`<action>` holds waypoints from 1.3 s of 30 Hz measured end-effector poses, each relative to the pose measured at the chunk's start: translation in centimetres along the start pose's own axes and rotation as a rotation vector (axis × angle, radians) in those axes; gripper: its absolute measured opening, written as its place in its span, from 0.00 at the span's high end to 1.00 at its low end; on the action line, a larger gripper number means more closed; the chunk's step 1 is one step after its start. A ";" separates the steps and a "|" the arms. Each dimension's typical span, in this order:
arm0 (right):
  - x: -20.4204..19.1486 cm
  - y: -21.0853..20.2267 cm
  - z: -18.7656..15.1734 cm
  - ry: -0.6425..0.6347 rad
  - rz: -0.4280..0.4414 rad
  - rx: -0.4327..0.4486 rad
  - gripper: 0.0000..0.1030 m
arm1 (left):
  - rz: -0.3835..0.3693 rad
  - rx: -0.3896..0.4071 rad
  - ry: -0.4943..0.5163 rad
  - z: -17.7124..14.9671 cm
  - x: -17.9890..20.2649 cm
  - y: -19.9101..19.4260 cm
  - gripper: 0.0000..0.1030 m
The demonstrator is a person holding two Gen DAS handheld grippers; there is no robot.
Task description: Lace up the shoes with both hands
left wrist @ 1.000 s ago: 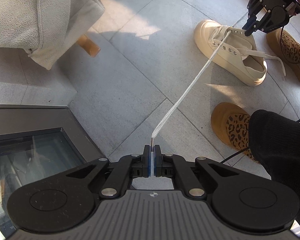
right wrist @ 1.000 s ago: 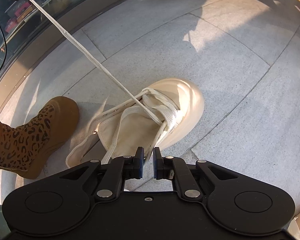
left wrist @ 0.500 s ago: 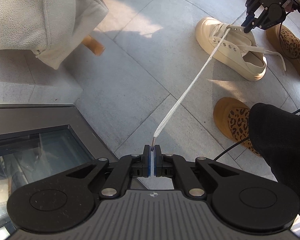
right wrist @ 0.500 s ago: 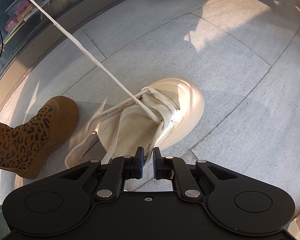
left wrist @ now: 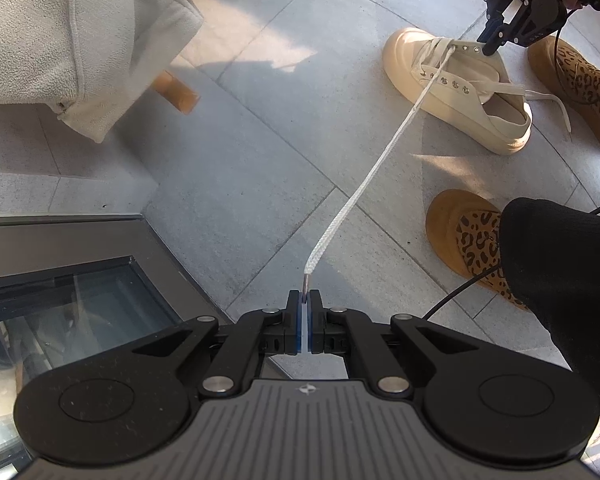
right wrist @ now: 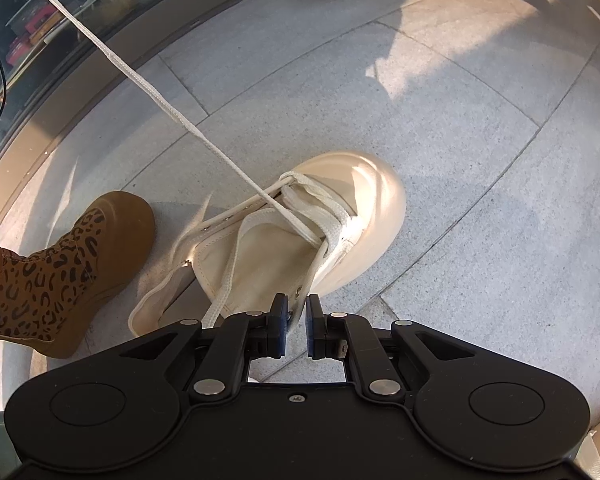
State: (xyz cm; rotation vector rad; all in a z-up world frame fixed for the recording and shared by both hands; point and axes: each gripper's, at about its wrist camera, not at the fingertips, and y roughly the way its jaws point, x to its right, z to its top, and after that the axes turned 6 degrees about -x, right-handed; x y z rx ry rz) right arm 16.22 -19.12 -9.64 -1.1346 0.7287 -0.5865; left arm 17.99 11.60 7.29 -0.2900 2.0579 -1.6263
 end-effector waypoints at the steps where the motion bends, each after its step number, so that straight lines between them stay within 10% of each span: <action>1: 0.0 0.0 0.0 0.000 0.001 0.001 0.93 | -0.005 0.004 -0.006 0.0 0.0 0.4 0.99; 25: -1.0 -1.4 -2.1 -0.104 0.036 -0.006 0.92 | -0.206 0.075 -0.120 -0.1 5.7 15.3 0.99; 39: -1.5 0.9 -3.5 -0.154 0.108 -0.138 0.87 | -0.155 0.057 -0.184 -0.8 5.3 17.1 0.99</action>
